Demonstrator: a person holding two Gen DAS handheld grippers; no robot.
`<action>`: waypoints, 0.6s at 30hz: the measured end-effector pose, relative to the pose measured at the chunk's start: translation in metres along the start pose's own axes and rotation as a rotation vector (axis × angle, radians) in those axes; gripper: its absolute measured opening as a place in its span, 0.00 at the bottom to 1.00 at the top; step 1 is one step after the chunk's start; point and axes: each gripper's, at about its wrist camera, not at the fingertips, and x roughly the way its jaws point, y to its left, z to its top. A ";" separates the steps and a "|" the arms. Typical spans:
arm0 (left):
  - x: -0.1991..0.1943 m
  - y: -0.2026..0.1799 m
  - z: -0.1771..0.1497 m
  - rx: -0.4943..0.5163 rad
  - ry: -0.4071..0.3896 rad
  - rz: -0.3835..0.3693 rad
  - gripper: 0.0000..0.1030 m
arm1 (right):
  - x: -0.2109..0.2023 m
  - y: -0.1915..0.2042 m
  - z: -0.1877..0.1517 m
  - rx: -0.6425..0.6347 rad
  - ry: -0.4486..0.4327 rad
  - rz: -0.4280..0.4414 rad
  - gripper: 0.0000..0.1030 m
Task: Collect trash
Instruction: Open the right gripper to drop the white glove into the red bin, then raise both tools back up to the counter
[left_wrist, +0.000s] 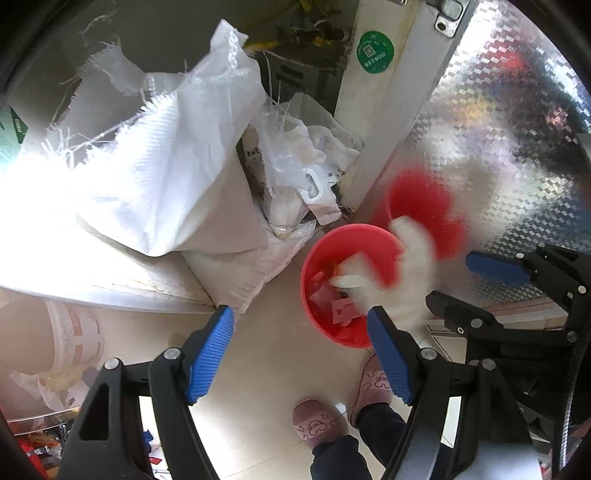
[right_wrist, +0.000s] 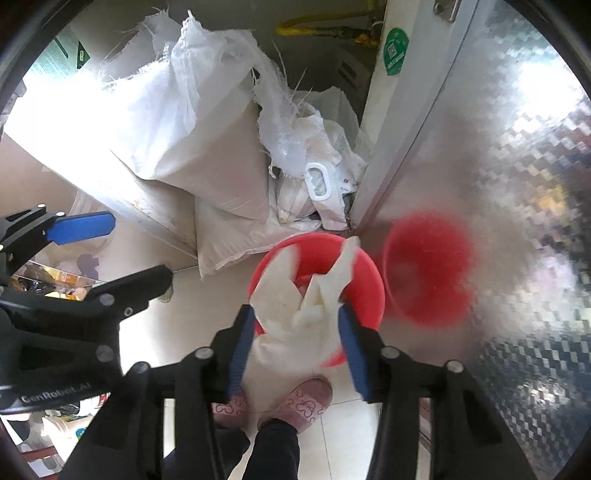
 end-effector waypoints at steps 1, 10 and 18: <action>-0.002 0.000 0.000 0.002 -0.001 0.000 0.70 | -0.002 0.000 0.000 -0.002 -0.001 -0.002 0.47; -0.051 -0.002 -0.002 0.000 -0.039 -0.009 0.70 | -0.052 0.007 -0.007 0.045 -0.038 -0.054 0.53; -0.137 0.001 0.003 0.018 -0.091 -0.028 0.70 | -0.136 0.022 -0.008 0.132 -0.086 -0.079 0.53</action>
